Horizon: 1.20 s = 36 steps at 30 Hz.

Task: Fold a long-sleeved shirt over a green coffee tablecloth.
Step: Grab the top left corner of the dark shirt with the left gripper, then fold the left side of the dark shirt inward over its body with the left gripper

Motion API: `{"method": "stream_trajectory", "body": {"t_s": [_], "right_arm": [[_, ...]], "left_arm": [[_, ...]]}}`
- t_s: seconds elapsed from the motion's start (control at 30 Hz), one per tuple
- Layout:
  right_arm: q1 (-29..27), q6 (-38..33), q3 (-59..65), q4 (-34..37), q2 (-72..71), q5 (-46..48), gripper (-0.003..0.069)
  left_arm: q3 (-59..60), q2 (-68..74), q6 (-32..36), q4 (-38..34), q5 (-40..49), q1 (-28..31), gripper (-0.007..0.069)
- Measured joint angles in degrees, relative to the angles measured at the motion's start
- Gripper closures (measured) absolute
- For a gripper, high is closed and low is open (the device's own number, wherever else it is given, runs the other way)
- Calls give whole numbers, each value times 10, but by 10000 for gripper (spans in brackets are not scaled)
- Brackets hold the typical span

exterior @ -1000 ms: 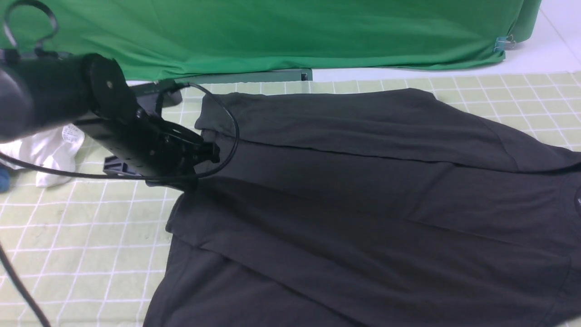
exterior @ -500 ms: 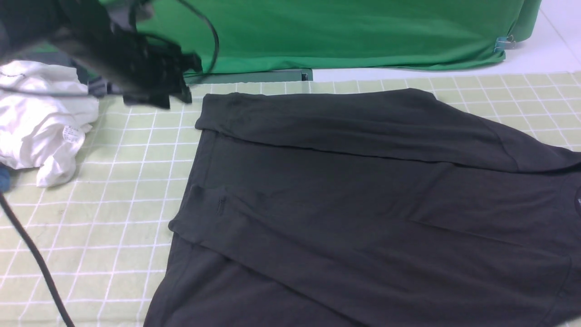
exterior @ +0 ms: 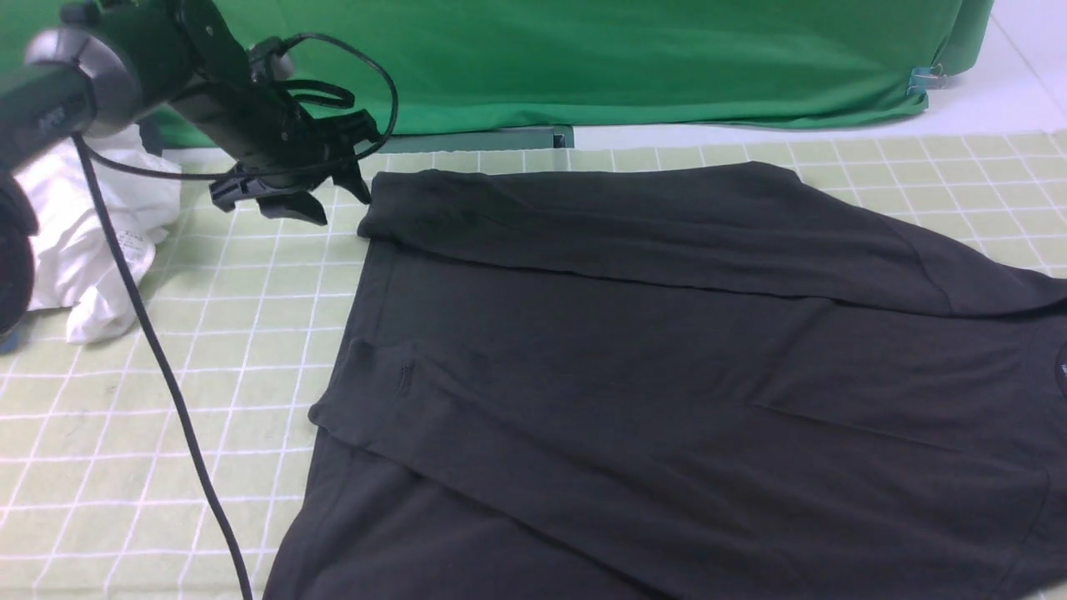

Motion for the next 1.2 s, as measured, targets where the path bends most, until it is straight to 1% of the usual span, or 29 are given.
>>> {"method": "stream_trajectory", "body": {"t_s": [0.17, 0.33, 0.4, 0.47, 0.63, 0.7, 0.73, 0.77, 0.8, 0.83, 0.9, 1.0, 1.2], "right_arm": [[0, 0, 0, 0, 0, 0, 421], [0, 0, 0, 0, 0, -19, 421], [0, 0, 0, 0, 0, -27, 421], [0, 0, 0, 0, 0, -29, 421], [0, 0, 0, 0, 0, -32, 421], [0, 0, 0, 0, 0, -32, 421], [0, 0, 0, 0, 0, -32, 421], [0, 0, 0, 0, 0, -32, 421], [0, 0, 0, 0, 0, -32, 421], [0, 0, 0, 0, 0, -32, 421], [0, 0, 0, 0, 0, -33, 421], [0, 0, 0, 0, 0, -33, 421], [0, 0, 0, 0, 0, -33, 421]], "left_arm": [[-6, 30, 8, -45, -7, 4, 232], [-11, 44, 33, -112, -30, 4, 232], [-11, 48, 38, -131, -39, 4, 235], [-11, 48, 38, -135, -40, 4, 242], [-11, 50, 53, -141, -47, 4, 375], [-11, 50, 54, -143, -50, 4, 469], [-13, 50, 54, -148, -50, 4, 529], [-16, 50, 54, -155, -49, 6, 564], [-20, 50, 54, -163, -48, 8, 580], [-21, 49, 54, -168, -47, 9, 585], [-45, 40, 54, -202, -33, 19, 591], [-81, 24, 54, -215, -4, 26, 591], [-153, -4, 54, -222, 119, 32, 591]]}}
